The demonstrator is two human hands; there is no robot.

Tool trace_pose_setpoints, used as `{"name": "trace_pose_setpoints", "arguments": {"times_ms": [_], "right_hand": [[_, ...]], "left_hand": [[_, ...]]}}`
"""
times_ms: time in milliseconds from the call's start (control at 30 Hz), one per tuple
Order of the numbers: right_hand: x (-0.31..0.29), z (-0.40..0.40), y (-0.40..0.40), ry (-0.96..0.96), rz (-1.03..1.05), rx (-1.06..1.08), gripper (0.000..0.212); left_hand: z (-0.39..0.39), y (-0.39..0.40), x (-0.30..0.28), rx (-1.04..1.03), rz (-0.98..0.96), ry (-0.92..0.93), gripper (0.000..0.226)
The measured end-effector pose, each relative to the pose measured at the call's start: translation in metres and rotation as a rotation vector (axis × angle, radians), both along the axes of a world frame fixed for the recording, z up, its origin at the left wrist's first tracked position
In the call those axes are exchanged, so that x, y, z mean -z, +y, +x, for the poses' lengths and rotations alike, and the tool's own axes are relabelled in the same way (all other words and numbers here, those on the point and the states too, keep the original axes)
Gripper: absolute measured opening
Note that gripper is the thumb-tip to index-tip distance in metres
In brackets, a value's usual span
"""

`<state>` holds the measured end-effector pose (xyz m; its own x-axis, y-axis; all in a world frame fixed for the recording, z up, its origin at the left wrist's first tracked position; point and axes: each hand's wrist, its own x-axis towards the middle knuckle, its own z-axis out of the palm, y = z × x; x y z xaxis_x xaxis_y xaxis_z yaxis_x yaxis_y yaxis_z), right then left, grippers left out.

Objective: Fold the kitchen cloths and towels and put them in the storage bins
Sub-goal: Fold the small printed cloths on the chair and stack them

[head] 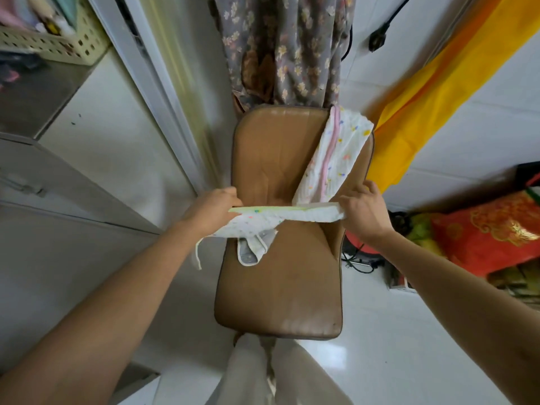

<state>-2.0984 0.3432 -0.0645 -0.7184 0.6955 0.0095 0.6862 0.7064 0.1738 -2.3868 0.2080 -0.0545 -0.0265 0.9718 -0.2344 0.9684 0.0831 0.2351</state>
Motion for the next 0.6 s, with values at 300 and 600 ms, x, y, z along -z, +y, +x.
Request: {"name": "trace_pose_setpoints", "arguments": {"times_ms": [300,600], "right_hand": [[0.172,0.039,-0.090,-0.171,-0.360,0.119,0.025],[0.286,0.077,-0.123,-0.066,-0.915,0.444,0.026]], "left_hand": [[0.066,-0.028,0.187,0.057,-0.246,-0.119,0.027],[0.130,-0.027,0.301,0.122,-0.588,-0.235,0.034]]}}
